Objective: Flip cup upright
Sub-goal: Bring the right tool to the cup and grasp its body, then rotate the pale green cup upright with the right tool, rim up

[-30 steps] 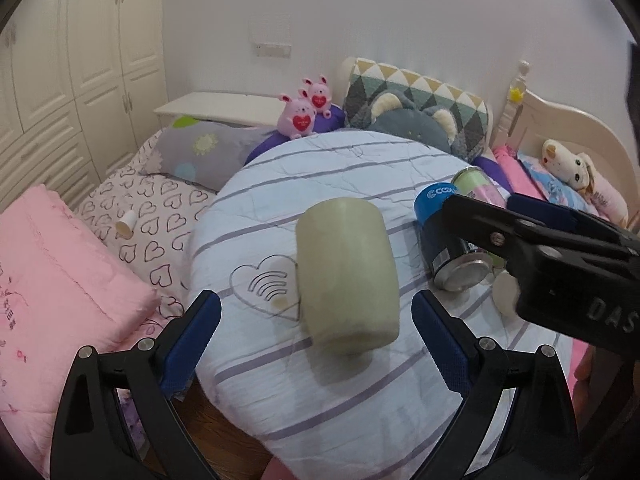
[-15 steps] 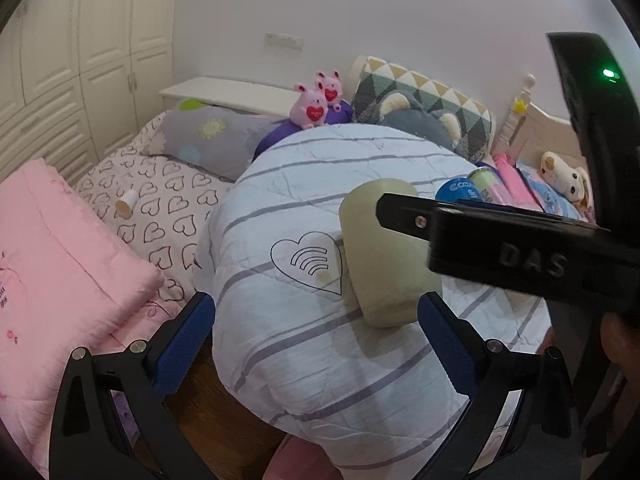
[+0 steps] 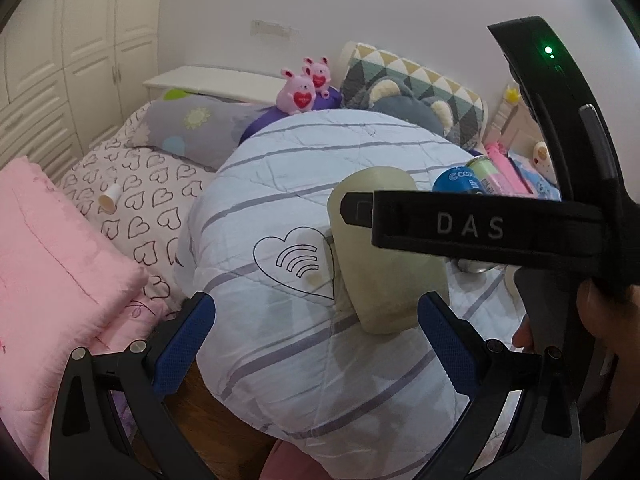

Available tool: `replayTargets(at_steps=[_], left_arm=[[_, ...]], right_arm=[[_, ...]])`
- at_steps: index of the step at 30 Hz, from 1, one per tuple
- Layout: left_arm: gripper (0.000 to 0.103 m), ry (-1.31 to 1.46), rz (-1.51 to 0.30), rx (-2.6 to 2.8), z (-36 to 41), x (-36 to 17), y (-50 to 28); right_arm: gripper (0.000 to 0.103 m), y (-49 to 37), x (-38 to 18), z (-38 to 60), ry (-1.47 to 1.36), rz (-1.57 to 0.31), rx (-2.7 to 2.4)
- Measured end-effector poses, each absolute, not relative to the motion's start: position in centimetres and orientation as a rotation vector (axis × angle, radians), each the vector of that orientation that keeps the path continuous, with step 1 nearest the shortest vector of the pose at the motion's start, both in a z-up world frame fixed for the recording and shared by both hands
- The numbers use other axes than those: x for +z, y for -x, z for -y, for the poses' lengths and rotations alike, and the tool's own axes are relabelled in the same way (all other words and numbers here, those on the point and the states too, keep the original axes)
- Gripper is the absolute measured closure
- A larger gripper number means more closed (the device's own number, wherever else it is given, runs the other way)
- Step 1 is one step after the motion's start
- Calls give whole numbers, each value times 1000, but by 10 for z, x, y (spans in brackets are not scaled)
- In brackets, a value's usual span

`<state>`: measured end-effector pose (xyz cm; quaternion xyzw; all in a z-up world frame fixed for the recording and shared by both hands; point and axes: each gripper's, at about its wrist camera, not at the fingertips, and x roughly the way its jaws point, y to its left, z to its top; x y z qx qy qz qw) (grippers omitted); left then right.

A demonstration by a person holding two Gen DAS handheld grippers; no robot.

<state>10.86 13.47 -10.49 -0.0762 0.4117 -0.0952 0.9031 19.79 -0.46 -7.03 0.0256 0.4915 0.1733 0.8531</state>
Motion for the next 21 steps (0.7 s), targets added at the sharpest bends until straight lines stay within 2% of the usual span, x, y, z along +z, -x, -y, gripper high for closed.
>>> replayTargets(at_steps=[21], left_arm=[[0,121,-869,-214,-119,-107,-115]], right_arm=[[19,-228,-91,16,-132,-1144,438]])
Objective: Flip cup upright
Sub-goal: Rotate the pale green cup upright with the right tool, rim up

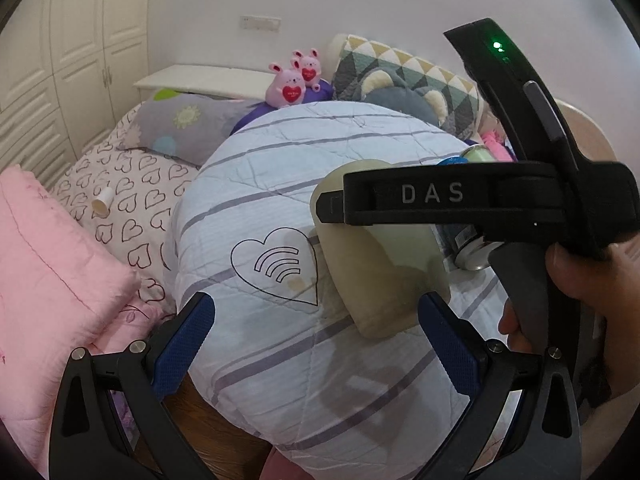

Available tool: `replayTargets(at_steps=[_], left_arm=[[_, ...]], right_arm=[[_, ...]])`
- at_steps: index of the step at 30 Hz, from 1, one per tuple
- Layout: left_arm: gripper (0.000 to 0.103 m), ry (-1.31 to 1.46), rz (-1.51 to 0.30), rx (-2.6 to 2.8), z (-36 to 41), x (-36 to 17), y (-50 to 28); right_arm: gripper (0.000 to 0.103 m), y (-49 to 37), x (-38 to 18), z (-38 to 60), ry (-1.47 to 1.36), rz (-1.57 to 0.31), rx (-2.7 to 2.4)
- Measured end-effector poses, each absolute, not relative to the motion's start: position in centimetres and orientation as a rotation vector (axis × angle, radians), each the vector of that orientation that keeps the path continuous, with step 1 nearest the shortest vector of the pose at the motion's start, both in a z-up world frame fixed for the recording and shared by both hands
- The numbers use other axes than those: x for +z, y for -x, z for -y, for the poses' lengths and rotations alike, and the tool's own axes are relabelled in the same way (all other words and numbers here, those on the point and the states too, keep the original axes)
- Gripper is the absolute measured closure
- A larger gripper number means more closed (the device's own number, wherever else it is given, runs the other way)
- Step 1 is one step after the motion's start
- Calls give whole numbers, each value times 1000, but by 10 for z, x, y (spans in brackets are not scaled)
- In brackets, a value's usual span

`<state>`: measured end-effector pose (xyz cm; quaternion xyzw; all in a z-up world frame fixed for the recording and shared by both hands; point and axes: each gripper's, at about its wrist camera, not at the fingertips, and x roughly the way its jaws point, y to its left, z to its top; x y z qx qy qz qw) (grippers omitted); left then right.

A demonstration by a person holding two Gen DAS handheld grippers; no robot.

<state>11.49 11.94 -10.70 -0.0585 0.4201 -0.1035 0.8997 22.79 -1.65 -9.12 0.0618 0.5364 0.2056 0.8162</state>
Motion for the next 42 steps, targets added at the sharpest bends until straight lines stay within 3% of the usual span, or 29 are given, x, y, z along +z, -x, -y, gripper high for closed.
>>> replayTargets(at_steps=[29,42], left_arm=[[0,90,-858,-174,-80,-118,-146],[0,80,-855,-169,-74,-123,-139]], right_arm=[[21,-197,-50,42,11,-815,386],[21,-174,-57,45,66,-736,382]])
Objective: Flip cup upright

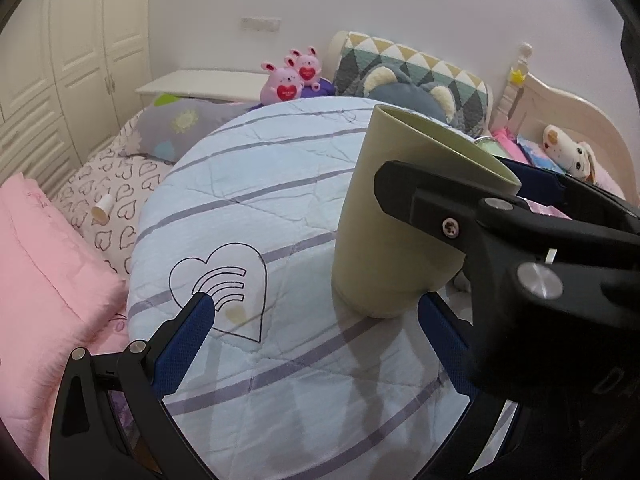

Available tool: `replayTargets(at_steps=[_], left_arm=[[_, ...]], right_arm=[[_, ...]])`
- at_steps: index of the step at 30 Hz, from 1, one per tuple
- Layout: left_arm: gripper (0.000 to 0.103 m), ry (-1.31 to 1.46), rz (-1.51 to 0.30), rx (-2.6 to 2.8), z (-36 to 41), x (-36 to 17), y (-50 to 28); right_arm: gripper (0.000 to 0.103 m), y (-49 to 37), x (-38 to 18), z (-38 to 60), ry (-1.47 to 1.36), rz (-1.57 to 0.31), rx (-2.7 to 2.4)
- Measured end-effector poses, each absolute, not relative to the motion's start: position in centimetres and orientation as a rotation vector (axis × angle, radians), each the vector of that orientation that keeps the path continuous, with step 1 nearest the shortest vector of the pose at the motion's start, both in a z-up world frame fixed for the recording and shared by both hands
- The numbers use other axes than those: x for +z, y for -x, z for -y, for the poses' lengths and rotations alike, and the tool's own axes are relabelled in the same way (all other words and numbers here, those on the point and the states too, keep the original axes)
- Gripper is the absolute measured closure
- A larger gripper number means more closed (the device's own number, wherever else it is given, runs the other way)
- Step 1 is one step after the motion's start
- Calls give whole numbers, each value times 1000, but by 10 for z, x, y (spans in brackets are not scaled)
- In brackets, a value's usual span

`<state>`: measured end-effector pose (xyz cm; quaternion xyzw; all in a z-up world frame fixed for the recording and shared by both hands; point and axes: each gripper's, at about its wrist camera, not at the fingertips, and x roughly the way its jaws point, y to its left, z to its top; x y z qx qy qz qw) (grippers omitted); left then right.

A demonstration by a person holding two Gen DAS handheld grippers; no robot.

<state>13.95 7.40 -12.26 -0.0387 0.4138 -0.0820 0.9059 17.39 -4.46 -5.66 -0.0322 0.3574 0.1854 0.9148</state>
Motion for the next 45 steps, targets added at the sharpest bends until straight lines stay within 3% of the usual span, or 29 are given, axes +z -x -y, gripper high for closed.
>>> replayTargets(at_steps=[23,45], left_arm=[[0,-16,-740,-183,-47,-88,-97],[0,-77,-566,-70,-9,-47,-37]], right_arm=[[19,-136,-30,74,11,-644,391],[19,-66,-1,178,-104,-518,266]])
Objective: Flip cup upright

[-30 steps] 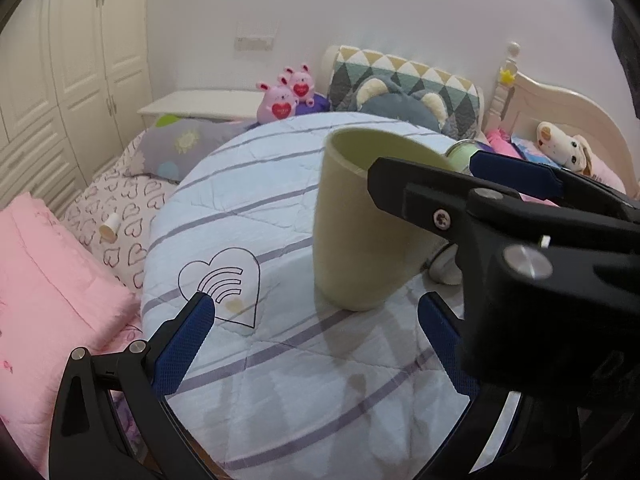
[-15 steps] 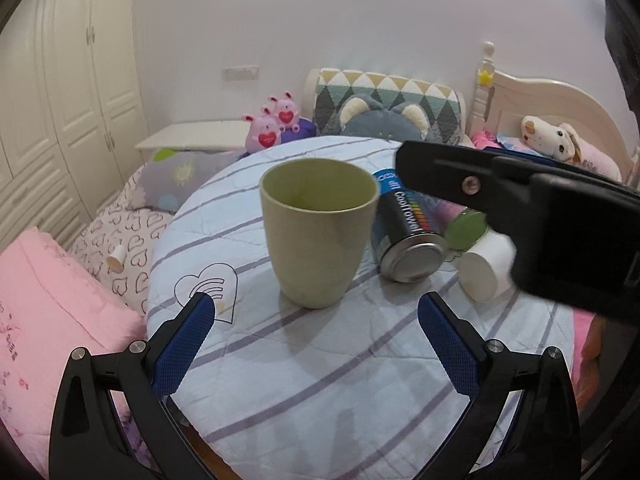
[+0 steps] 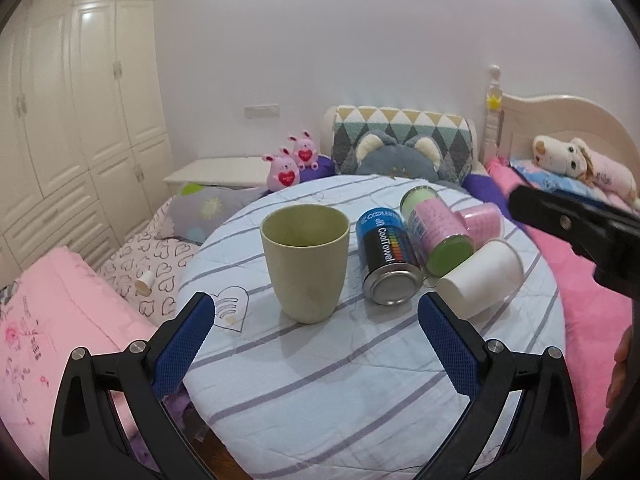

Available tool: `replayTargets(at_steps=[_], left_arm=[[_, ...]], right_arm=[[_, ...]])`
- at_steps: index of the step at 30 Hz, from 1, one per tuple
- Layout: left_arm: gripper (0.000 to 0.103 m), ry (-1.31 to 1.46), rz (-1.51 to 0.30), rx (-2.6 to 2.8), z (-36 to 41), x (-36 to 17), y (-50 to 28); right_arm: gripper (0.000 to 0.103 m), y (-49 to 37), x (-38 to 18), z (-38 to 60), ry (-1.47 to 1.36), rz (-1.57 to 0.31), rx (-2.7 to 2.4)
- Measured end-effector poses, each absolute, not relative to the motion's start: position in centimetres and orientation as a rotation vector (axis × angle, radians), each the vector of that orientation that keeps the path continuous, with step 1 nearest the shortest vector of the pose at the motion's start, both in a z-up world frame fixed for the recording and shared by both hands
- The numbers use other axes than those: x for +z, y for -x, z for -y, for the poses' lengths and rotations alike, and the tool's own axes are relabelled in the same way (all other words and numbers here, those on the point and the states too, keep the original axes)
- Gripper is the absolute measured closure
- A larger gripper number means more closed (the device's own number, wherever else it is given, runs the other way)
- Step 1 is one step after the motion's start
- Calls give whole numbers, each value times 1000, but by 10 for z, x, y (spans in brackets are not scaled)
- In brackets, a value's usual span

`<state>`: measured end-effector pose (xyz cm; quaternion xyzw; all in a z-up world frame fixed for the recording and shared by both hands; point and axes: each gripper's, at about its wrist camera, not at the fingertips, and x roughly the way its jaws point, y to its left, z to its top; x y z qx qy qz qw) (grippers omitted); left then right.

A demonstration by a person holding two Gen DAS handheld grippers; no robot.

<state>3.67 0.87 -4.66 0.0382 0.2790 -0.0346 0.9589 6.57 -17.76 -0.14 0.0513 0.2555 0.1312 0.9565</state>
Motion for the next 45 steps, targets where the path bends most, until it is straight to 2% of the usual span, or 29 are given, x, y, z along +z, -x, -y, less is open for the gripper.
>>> replayTargets(at_steps=[21,45], left_arm=[[0,-57,-469,-28,36,-19,1],[0,-77,-381,16,48,-8,16]], right_arm=[[19,-29,-15,235,-121,-500,243],[19,-13,-11,229,-47,-388,292]])
